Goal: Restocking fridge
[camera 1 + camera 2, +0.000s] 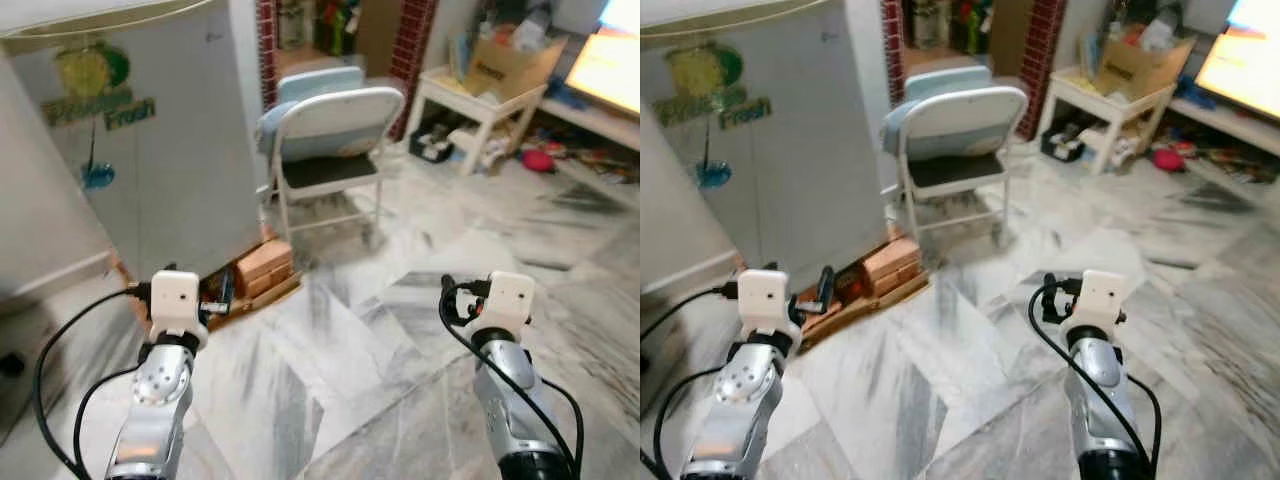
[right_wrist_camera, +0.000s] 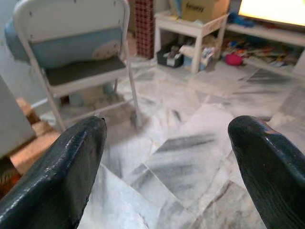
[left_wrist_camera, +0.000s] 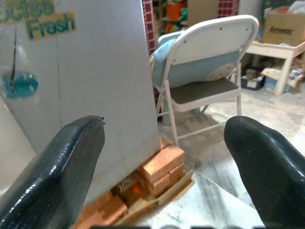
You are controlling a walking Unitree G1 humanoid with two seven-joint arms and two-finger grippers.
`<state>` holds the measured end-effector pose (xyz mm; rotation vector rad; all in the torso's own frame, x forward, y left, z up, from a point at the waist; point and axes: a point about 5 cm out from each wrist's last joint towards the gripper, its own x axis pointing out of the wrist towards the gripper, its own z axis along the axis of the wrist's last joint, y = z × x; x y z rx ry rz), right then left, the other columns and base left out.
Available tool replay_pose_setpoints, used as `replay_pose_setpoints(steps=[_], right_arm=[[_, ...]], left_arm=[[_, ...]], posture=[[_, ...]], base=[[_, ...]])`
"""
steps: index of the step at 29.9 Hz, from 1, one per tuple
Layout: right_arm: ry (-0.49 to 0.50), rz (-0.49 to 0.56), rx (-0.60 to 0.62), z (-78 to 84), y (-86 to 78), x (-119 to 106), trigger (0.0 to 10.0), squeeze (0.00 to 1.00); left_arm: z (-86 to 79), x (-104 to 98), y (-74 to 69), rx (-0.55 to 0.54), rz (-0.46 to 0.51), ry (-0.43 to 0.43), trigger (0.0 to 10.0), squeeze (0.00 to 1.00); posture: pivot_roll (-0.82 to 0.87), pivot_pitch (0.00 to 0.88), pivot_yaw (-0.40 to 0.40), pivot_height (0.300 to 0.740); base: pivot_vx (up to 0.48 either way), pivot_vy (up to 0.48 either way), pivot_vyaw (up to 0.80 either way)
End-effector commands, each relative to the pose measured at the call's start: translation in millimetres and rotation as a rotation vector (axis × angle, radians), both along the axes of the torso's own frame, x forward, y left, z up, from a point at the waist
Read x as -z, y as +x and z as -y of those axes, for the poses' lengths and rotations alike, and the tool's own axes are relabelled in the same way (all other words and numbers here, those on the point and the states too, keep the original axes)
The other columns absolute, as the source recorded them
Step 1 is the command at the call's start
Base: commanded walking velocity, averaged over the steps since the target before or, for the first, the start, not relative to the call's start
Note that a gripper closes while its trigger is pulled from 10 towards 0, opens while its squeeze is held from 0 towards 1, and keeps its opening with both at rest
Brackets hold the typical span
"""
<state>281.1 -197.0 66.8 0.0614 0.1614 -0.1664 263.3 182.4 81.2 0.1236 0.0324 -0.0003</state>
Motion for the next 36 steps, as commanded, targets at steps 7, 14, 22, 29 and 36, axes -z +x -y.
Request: replay_pose_setpoints(steps=[7, 14, 22, 29, 36], right_arm=[[0.003, 0.013, -0.014, -5.0, 4.8, -3.1, 10.0, 0.00], [0.001, 0.016, -0.010, -4.8, 5.1, -3.4, 10.0, 0.00], [0.004, 0.018, -0.011, -5.2, 4.9, -2.9, 10.0, 0.00], [0.001, 0.018, -0.014, -5.5, 5.7, -2.5, 10.0, 0.00], [0.003, 0.011, -0.024, -8.5, 6.4, -0.5, 10.0, 0.00]], left_arm=[[-8.6, 1.5, -0.5, -0.029, -0.016, 0.009, 10.0, 0.00], [-10.0, 0.0, -0.9, -0.043, -0.006, 0.014, 10.0, 0.00], [-13.5, 2.3, -2.0, -0.048, -0.019, 0.021, 10.0, 0.00], [-12.3, 10.2, -8.1, -0.062, -0.051, 0.029, 10.0, 0.00], [-9.0, 11.1, -8.1, -0.054, -0.055, 0.031, 10.0, 0.00]], posture=[[0.02, 0.000, -0.015, 0.740], [0.02, 0.000, -0.010, 0.740], [0.02, 0.000, -0.007, 0.740], [0.03, 0.000, -0.011, 0.740], [0.04, 0.000, -0.012, 0.740]], base=[[0.250, 0.410, -0.80], [0.244, 0.414, -0.80], [0.000, 0.427, -0.20], [0.000, 0.478, 0.00], [0.000, 0.480, 0.00]])
